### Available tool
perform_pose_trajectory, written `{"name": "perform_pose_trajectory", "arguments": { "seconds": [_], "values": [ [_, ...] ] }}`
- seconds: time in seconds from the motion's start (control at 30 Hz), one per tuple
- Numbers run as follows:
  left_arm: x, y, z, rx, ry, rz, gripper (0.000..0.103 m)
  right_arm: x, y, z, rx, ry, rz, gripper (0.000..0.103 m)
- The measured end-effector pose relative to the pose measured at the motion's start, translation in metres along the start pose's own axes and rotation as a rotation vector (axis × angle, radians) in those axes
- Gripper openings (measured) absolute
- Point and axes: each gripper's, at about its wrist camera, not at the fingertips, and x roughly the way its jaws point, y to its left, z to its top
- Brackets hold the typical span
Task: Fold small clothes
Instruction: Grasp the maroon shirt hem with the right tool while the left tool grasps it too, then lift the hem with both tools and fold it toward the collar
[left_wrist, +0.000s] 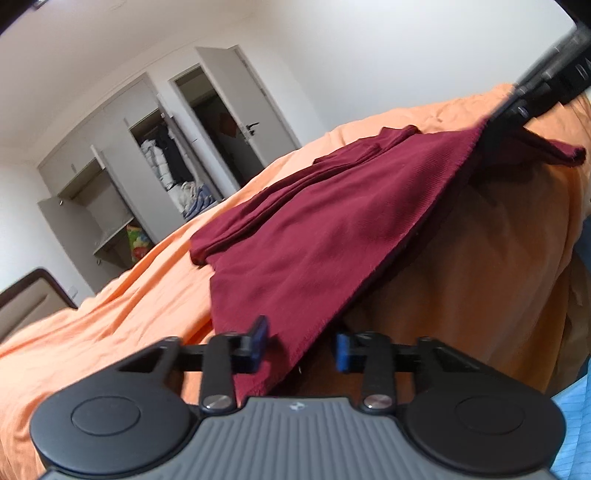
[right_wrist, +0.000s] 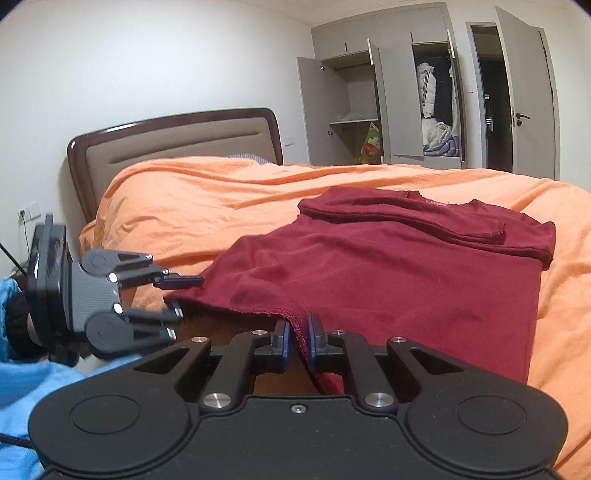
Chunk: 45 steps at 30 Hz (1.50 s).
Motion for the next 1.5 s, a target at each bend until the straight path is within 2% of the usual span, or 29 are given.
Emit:
{"name": "perform_pose_trajectory", "arguments": {
  "seconds": [0.03, 0.07, 0.17, 0.3, 0.53, 0.63, 0.7, 0.8, 0.9, 0.93, 0.97, 1.07, 1.17, 1.33, 1.5],
  "values": [
    [-0.002, 0.004, 0.001, -0.028, -0.003, -0.002, 0.018, 0.001, 0.001, -0.001, -0.01, 0.007, -0.004, 0.01],
    [-0.004, 0.008, 0.002, -0.06, -0.008, -0.007, 0.014, 0.001, 0.004, -0.003, -0.023, 0.013, -0.011, 0.011],
    [-0.01, 0.019, 0.007, -0.125, -0.026, -0.014, 0.007, 0.006, 0.01, -0.01, -0.058, 0.032, -0.024, 0.013],
    [-0.017, 0.03, 0.021, -0.123, -0.067, -0.006, 0.005, 0.012, 0.017, -0.018, -0.091, 0.051, -0.042, 0.02],
    [-0.019, 0.05, 0.057, -0.138, -0.137, -0.028, 0.004, 0.023, 0.033, -0.025, -0.188, 0.047, -0.078, 0.061],
    [-0.017, 0.055, 0.068, -0.153, -0.152, -0.039, 0.004, 0.03, 0.038, -0.031, -0.237, 0.056, -0.134, 0.062],
    [-0.018, 0.055, 0.073, -0.149, -0.16, -0.036, 0.004, 0.034, 0.04, -0.036, -0.265, 0.061, -0.199, 0.061],
    [-0.017, 0.053, 0.075, -0.126, -0.164, -0.021, 0.004, 0.031, 0.038, -0.045, -0.306, 0.058, -0.322, 0.052],
    [-0.02, 0.05, 0.07, -0.117, -0.154, -0.004, 0.004, 0.021, 0.029, -0.053, -0.312, 0.044, -0.441, 0.033],
    [-0.02, 0.048, 0.067, -0.119, -0.147, -0.001, 0.004, 0.016, 0.025, -0.055, -0.294, 0.035, -0.463, 0.019],
    [-0.02, 0.047, 0.064, -0.123, -0.137, 0.001, 0.004, 0.01, 0.02, -0.056, -0.268, 0.02, -0.475, 0.012],
    [-0.02, 0.042, 0.052, -0.134, -0.107, -0.009, 0.004, -0.007, 0.012, -0.057, -0.244, -0.025, -0.504, 0.007],
    [-0.02, 0.033, 0.04, -0.122, -0.08, -0.009, 0.004, -0.016, 0.008, -0.053, -0.24, -0.063, -0.515, 0.007],
    [-0.011, 0.011, 0.022, -0.051, -0.033, 0.013, 0.005, -0.019, 0.007, -0.047, -0.256, -0.084, -0.514, 0.007],
    [0.005, -0.009, 0.002, 0.05, 0.032, 0.042, 0.011, -0.019, 0.016, -0.05, -0.274, -0.068, -0.515, 0.007]
  ]
}}
